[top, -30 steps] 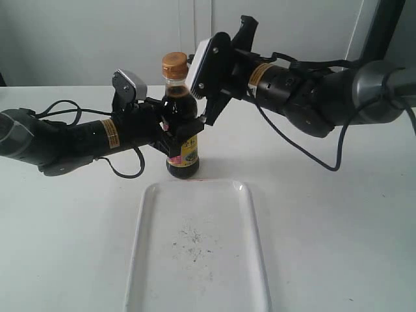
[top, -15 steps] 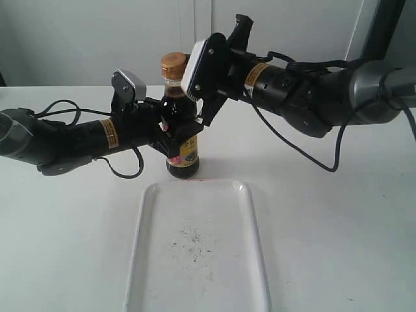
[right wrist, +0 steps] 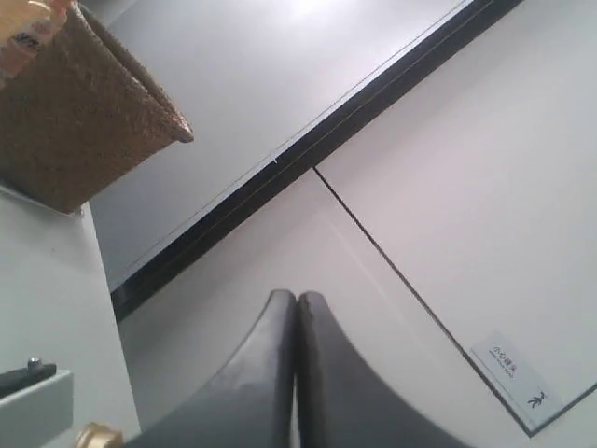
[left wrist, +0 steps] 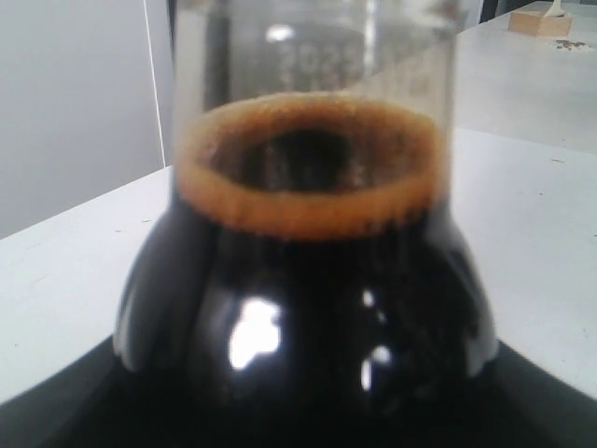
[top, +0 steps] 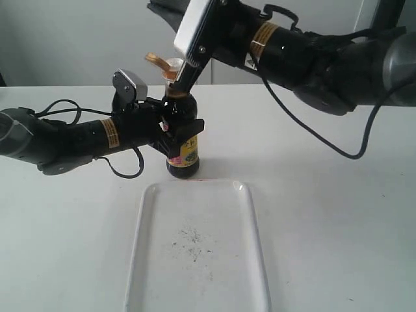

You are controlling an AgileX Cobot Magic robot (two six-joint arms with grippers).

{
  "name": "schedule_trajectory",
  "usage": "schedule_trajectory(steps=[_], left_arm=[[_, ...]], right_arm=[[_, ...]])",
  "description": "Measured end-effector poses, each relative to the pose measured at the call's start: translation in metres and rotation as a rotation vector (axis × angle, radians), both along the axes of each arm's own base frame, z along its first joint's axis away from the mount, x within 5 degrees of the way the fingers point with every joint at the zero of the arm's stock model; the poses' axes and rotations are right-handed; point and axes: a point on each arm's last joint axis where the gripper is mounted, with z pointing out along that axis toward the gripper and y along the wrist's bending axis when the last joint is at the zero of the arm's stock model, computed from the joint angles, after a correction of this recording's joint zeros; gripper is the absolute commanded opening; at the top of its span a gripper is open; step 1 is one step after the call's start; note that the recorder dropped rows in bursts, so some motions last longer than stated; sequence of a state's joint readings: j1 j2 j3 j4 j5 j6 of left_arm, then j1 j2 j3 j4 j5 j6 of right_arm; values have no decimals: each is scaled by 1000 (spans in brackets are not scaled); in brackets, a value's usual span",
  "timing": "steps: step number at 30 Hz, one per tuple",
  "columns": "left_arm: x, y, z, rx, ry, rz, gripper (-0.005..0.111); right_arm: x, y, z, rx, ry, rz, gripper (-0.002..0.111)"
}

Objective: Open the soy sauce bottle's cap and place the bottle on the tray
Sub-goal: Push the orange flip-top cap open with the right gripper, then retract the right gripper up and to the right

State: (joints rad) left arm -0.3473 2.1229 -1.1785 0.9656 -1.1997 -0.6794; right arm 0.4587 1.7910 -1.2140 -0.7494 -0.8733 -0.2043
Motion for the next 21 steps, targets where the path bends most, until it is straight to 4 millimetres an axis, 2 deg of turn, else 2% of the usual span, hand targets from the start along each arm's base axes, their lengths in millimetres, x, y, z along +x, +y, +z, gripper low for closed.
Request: schedule_trajectory(steps=[5,11,17,21], left_arm=[[0,0,0,0,0,0,0],[0,0,0,0,0,0,0],[0,0,0,0,0,0,0],[0,0,0,3,2,2,0]], right_arm=[[-1,0,1,62,108,34,0],[3,-7,1,219,357,70,0],[19,-31,1,374,604,30,0],[26,-47,-5,318,683,-59,0]])
